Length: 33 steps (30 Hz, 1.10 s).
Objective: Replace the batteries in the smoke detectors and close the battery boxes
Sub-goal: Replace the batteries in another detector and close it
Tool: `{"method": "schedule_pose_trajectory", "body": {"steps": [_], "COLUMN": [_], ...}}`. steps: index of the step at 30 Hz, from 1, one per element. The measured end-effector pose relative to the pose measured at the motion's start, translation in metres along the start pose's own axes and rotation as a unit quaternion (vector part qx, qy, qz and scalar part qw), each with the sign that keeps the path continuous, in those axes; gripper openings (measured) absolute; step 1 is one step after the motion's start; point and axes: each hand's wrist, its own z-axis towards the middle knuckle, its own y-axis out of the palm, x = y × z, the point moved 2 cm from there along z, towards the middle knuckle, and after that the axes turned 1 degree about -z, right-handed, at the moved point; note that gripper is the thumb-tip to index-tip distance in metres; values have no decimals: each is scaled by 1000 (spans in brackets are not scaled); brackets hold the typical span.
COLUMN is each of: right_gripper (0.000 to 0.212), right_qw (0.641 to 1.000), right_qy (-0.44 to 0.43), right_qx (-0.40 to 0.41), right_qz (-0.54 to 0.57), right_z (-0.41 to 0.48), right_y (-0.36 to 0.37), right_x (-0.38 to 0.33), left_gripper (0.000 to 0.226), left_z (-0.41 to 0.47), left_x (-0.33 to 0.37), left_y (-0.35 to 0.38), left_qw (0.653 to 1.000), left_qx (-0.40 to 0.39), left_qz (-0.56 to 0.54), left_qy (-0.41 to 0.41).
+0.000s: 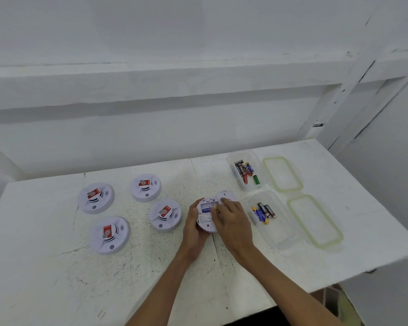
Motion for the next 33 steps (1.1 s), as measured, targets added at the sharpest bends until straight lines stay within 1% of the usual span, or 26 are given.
{"method": "schedule_pose_trajectory", "body": {"steps": [2,3,5,7,8,10,12,16,18,21,24,26,29,33], "right_gripper": [37,41,41,38,37,29,20,19,21,29,42,46,51,68], "right_qw": [998,996,995,995,996,995,991,985,985,986,979,972,962,939], "right_qy": [-46,-55,-46,-39,-21,41,82,116,127,149,155,133,98,64], "right_qx": [-20,-38,-67,-76,-84,-66,-37,-1,5,-47,-135,-192,-243,-324], "right_qz": [-46,-59,-60,-47,-25,56,101,131,118,67,6,-33,-74,-102], "right_z": [-2,-2,0,1,3,12,25,59,79,109,134,148,166,180], "right_y": [3,5,9,11,8,-5,-16,-30,-31,-24,-15,-11,-6,-3], "right_x": [1,1,2,-5,-8,-11,-8,13,30,60,78,83,92,91], "left_gripper": [47,48,48,47,47,47,47,50,51,51,50,48,45,45], "left_z": [0,-1,-1,0,-1,-2,-2,-1,-1,0,0,1,1,2], "left_x": [0,-1,-2,1,1,2,2,0,2,1,1,1,1,3], "left_y": [0,0,0,0,2,3,3,3,4,4,4,3,3,5], "left_qw": [1000,1000,1000,1000,1000,1000,999,999,999,1000,1000,1000,999,1000], "left_qx": [-7,-10,-4,9,16,23,27,24,25,19,23,21,23,23], "left_qz": [11,20,24,16,12,11,19,24,20,15,7,4,8,5], "left_qy": [3,3,3,-1,-3,-1,2,1,-3,-4,-15,-18,-22,-21]}}
